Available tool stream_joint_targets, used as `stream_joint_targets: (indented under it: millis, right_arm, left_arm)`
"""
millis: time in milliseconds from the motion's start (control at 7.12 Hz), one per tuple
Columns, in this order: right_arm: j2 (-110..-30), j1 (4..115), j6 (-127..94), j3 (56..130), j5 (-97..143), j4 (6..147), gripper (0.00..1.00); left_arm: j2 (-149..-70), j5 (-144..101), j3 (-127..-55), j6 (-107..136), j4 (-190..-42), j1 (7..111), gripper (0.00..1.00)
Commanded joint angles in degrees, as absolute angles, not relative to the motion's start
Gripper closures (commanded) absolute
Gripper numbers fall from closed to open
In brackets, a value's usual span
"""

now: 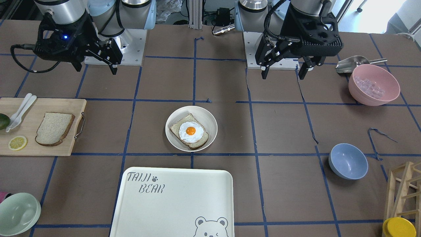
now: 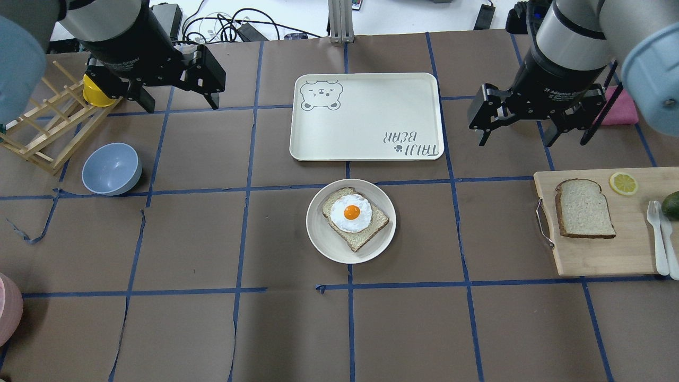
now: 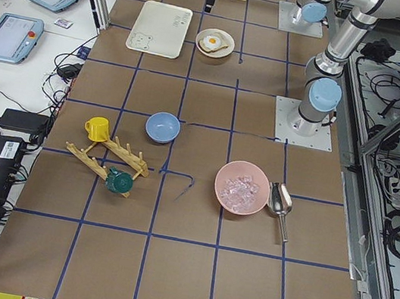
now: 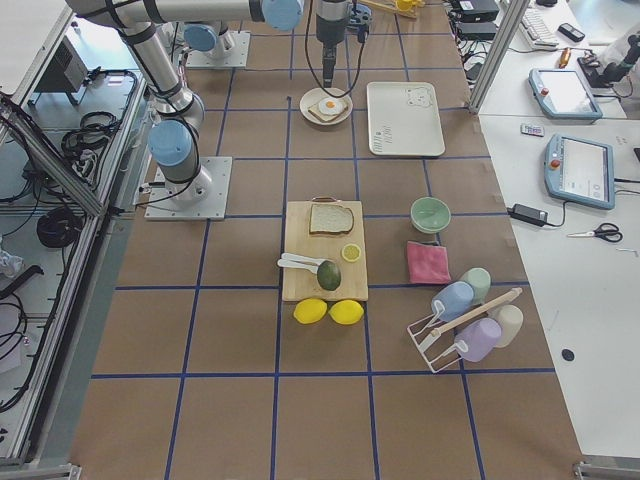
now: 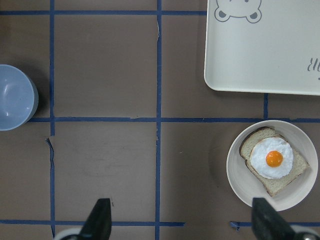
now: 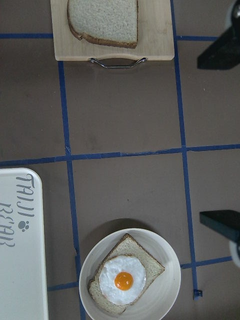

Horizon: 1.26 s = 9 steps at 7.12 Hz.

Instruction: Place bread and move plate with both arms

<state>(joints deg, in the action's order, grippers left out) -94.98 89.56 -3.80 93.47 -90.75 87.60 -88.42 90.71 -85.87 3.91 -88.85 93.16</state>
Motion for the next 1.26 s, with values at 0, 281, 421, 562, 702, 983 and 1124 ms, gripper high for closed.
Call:
stream_joint_targets:
  millis: [0, 281, 421, 562, 702, 983, 1124]
  right_arm:
    - [-95.01, 89.56, -3.78, 93.69, -91.14, 87.63, 0.0]
    - [-95.01, 89.56, -3.78, 93.52, -91.14, 87.63, 0.0]
    - [-95.1, 89.65, -3.78, 93.43, -91.06, 87.54, 0.0]
    - [-95.1, 89.65, -3.95, 93.34, -90.62, 87.71, 0.0]
    - [-95.1, 89.65, -3.96, 93.34, -90.35, 87.71, 0.0]
    - [-95.18, 89.74, -3.96, 93.25, -91.05, 87.63, 0.0]
    - [-95.1, 89.74, -3.96, 93.34, -90.97, 87.63, 0.0]
  left_arm:
    - [-88.42, 90.7, -85.87, 3.95, -88.86, 93.08, 0.0]
    - [-88.42, 90.7, -85.87, 3.96, -88.86, 93.16, 0.0]
    - [-88.42, 90.7, -85.87, 3.96, -88.86, 93.08, 0.0]
    - [-88.42, 90.7, -85.87, 3.96, -88.86, 93.16, 0.0]
    - [-88.42, 90.62, -85.87, 3.96, -88.86, 93.08, 0.0]
    - [-88.42, 90.79, -85.87, 3.95, -88.86, 93.16, 0.0]
    - [-88.42, 90.7, -85.87, 3.96, -88.86, 93.16, 0.0]
